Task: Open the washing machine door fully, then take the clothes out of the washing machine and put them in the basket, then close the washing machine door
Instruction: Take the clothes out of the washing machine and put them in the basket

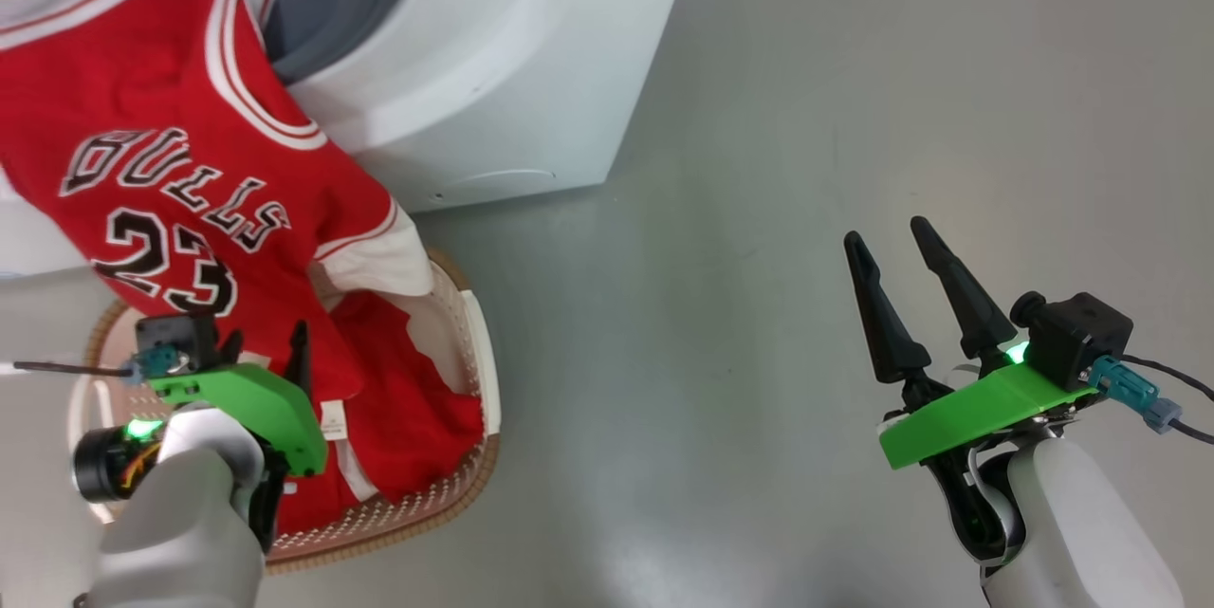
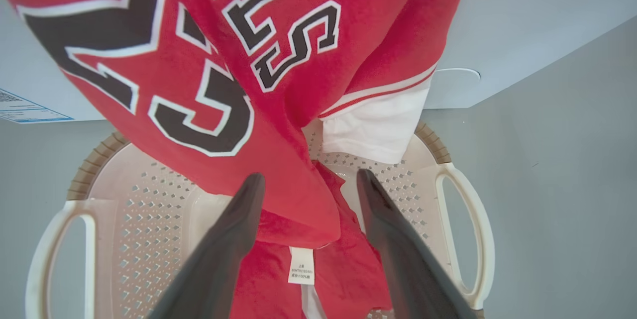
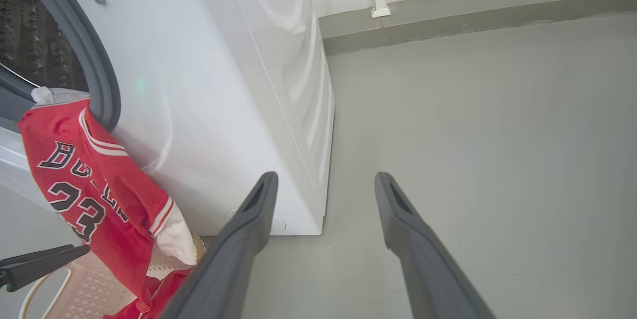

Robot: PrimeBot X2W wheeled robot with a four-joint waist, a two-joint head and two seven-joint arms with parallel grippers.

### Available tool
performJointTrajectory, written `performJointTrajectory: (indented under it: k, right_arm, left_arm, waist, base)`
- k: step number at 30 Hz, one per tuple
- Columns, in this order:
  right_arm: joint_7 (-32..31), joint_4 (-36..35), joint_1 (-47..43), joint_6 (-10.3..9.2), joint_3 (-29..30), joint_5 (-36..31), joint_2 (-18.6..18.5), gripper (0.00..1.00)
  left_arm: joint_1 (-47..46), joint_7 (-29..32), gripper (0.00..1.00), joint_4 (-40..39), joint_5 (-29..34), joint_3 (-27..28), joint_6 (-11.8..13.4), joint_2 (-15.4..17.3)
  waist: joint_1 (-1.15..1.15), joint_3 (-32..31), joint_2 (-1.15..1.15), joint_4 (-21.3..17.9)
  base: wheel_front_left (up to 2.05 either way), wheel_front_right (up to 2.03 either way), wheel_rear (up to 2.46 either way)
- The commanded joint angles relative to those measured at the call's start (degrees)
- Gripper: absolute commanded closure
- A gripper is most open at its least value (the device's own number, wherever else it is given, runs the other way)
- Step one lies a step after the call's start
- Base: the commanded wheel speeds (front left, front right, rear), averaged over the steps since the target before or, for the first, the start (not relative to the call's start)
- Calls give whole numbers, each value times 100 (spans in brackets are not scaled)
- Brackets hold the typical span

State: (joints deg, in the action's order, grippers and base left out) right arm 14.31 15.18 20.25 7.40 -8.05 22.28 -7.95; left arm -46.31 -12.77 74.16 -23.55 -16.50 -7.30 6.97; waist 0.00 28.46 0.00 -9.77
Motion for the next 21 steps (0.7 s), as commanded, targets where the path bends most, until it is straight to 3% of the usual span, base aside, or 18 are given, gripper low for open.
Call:
performJointTrajectory:
  k: [1, 10, 21]
  right_arm:
    - [69, -90, -75, 9, -110, -10, -41, 0]
    - [69, -39, -187, 9, -87, 5, -159, 0]
    - [69, -53, -295, 9, -27, 9, -314, 0]
  left_arm:
    - [143, -110, 0, -37, -73, 105, -17, 150]
    - [348, -217, 0, -401, -401, 117, -18, 70]
    - [828, -222, 0, -1658, -249, 547, -18, 205]
  waist:
    - [0, -153, 0, 113]
    - [0, -527, 0, 318]
    - [0, -761, 0, 504]
  base:
    - [0, 0, 0]
    - [0, 0, 0]
    - [0, 0, 0]
